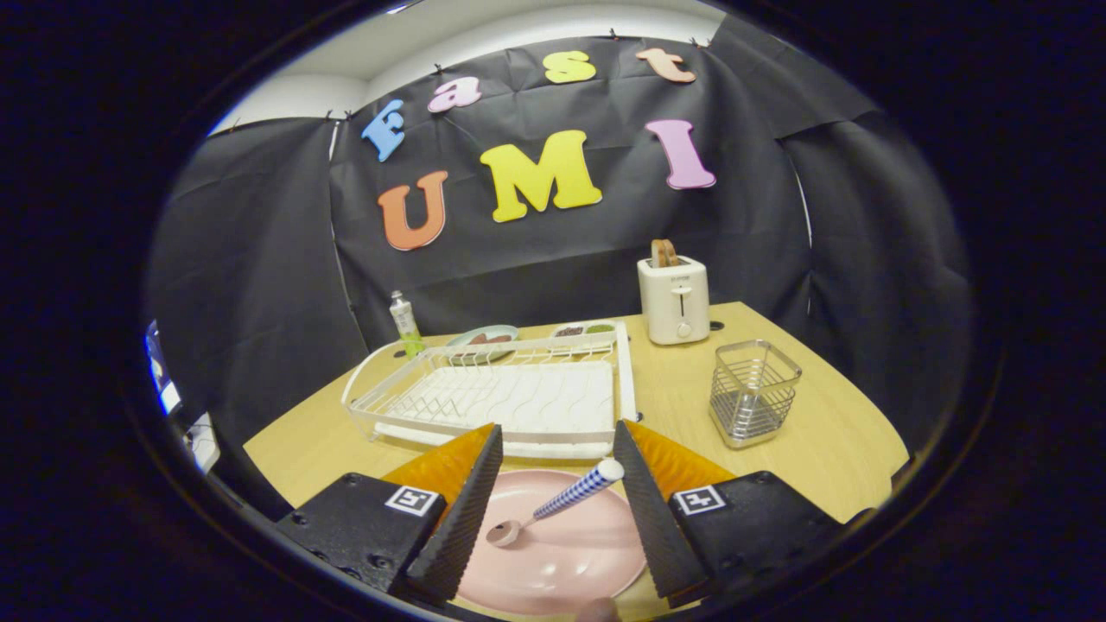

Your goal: Take the plate from the dish rack, then take the spoon from the basket and place it into the plate.

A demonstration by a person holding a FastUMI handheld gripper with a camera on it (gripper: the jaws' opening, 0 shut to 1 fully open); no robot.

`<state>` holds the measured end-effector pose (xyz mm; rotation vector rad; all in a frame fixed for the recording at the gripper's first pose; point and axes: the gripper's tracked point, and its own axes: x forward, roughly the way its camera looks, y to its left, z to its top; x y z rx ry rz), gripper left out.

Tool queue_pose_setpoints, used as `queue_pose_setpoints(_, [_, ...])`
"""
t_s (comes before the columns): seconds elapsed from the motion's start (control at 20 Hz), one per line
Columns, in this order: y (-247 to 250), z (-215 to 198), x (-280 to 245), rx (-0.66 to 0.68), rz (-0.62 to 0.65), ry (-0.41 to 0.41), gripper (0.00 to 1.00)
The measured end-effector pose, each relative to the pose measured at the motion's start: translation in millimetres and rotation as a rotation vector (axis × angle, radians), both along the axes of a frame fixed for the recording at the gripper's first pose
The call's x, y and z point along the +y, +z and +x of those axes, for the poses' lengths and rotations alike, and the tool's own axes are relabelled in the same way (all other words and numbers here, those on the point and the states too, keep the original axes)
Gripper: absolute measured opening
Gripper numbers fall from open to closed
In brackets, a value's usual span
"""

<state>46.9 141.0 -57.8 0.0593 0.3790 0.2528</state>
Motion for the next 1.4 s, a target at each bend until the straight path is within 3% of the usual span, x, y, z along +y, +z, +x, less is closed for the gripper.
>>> queue_pose_setpoints(0.35, [60.9, -12.1, -8.7, -0.192, 0.018, -0.042, 0.86])
queue_pose_setpoints(0.55, [95.8, -21.6, -18.3, -0.315, -0.056, -0.077, 0.99])
queue_pose_setpoints(0.7, [119.3, -33.3, -21.7, -0.390, -0.095, -0.112, 1.00])
queue_pose_setpoints(1.4, [109.9, -74.1, -24.0, -0.460, -0.088, -0.147, 1.00])
